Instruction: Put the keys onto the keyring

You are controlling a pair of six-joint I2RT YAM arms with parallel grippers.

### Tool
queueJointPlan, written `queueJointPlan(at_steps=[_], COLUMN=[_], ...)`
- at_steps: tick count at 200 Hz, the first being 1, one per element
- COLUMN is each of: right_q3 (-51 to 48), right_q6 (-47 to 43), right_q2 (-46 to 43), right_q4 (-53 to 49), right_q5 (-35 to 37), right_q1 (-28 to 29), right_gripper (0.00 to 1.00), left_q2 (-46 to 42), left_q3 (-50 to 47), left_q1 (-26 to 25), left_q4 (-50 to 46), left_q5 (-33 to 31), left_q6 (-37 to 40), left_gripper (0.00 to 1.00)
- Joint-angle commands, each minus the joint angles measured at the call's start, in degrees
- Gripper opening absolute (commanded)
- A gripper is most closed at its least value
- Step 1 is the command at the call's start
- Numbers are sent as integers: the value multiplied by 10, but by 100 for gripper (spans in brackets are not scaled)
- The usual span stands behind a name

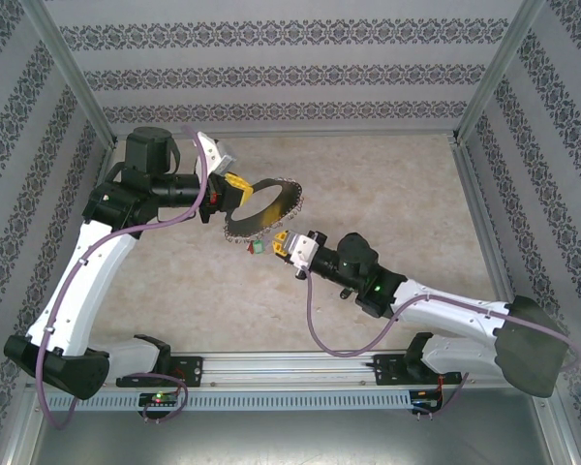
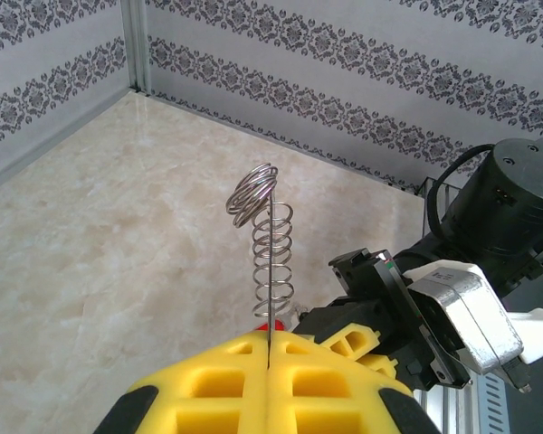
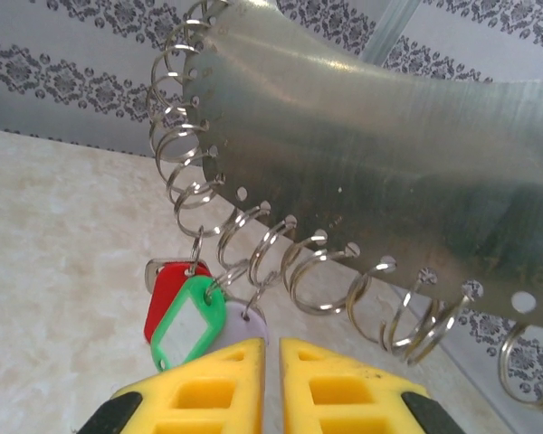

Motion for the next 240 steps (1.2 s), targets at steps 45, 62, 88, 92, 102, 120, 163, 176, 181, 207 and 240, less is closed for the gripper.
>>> queueJointPlan(at_steps=[45, 62, 88, 92, 102, 120, 163, 176, 181, 207, 240], right_q3=[40, 38, 29, 28, 25, 17, -8, -14, -16, -17, -13], right_q6=[10, 16, 27, 28, 29, 27, 37, 40, 41, 47, 57], right_q2=[32, 37, 36, 36, 36, 34, 21, 15, 13, 13, 31], right_q4=[39, 57, 83, 84, 84, 84, 84, 84, 84, 93, 124], right_q5=[-30, -14, 26, 36, 57, 81, 101, 101, 101, 96, 87], right_q1=[9, 10, 12, 13, 14, 14, 16, 18, 18, 21, 28], right_gripper=[16, 17, 21, 21, 22, 23, 23, 23, 23, 22, 20], left_q2=[-25, -26, -32, -33, -36, -37, -38, -30, -23, 49, 118], left_q3=[1, 0, -3, -5, -8, -8, 1, 13, 27, 142, 242], left_q1=[-7, -7, -8, -9, -8, -9, -16, -28, -36, -76, -158], left_q4=[18, 19, 24, 26, 30, 32, 23, 0, -15, -149, -241], left_q5=[11, 7, 2, 2, 1, -2, -72, -129, -156, -297, -484], left_q6=[-2, -4, -10, -11, -13, -15, -26, -24, -26, -46, -34], left_gripper=[0, 0, 0, 0, 0, 0, 0, 0, 0, 0, 0])
